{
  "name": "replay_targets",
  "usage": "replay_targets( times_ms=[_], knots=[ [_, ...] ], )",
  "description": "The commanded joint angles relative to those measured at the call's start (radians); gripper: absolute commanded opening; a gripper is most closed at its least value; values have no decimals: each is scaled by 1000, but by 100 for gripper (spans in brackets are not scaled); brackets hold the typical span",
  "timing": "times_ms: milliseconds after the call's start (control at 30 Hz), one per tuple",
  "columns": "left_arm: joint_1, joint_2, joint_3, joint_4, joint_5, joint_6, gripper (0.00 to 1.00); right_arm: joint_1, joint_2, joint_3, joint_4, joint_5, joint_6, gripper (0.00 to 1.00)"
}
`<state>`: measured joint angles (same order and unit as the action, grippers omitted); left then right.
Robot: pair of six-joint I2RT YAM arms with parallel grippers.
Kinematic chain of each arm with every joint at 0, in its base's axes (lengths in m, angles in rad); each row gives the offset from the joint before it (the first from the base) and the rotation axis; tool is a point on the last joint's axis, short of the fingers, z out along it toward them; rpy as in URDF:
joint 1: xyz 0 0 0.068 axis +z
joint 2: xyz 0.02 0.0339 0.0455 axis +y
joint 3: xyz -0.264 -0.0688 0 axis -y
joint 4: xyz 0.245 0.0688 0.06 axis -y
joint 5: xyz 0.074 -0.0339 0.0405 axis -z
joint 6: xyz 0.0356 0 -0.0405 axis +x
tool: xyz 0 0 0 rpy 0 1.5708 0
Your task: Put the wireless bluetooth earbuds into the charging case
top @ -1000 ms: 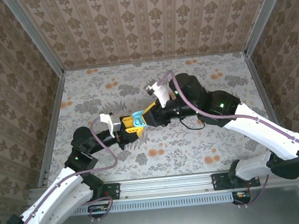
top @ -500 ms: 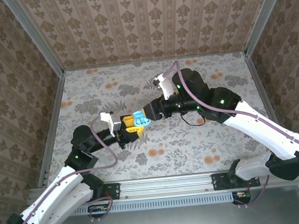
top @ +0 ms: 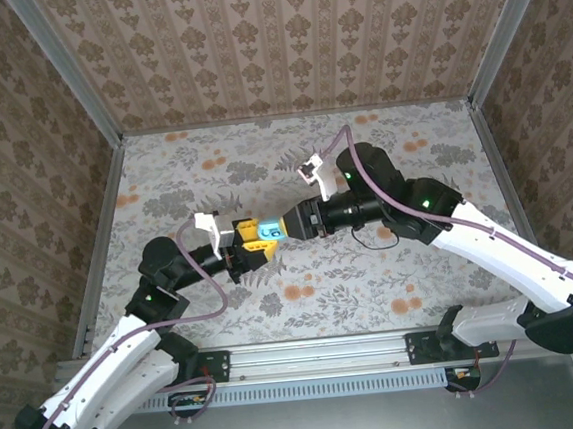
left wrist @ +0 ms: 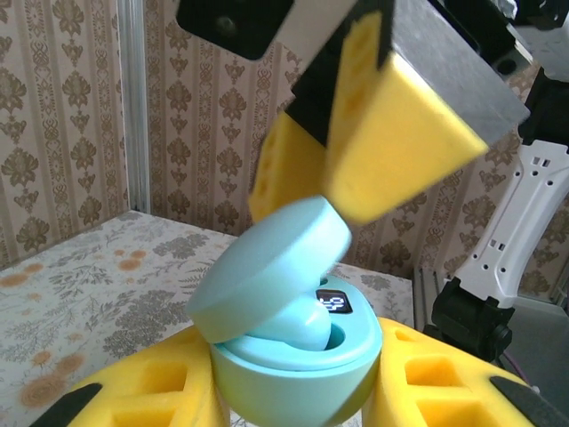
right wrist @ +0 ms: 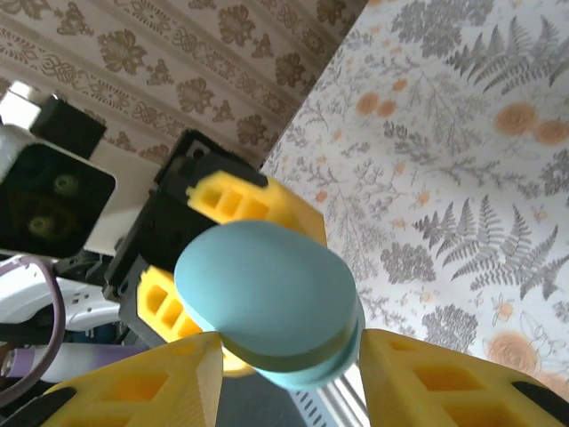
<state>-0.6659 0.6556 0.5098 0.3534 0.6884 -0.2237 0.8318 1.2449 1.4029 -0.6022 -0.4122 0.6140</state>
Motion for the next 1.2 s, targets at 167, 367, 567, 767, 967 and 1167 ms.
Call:
replay_targets(
  times_ms=[167,367,567,767,967,1167],
  knots=[
    [12,0,35,78,10,-12,23,-5,-122,-92,51,18,110,57],
    [13,-5,30,88,10,-22,23,-13,-78,-113,157,-44,205,68],
    [14,-4,27,111,2,-35,24,-14,-23,-154,307,-100,314,71],
    [14,5,23,131,-9,-48,24,-14,16,-186,461,-169,416,68],
    [14,19,21,127,-19,-56,25,-14,31,-204,530,-186,453,38],
    [15,-29,47,-83,-133,17,47,-25,25,-221,518,-148,421,18]
  ],
)
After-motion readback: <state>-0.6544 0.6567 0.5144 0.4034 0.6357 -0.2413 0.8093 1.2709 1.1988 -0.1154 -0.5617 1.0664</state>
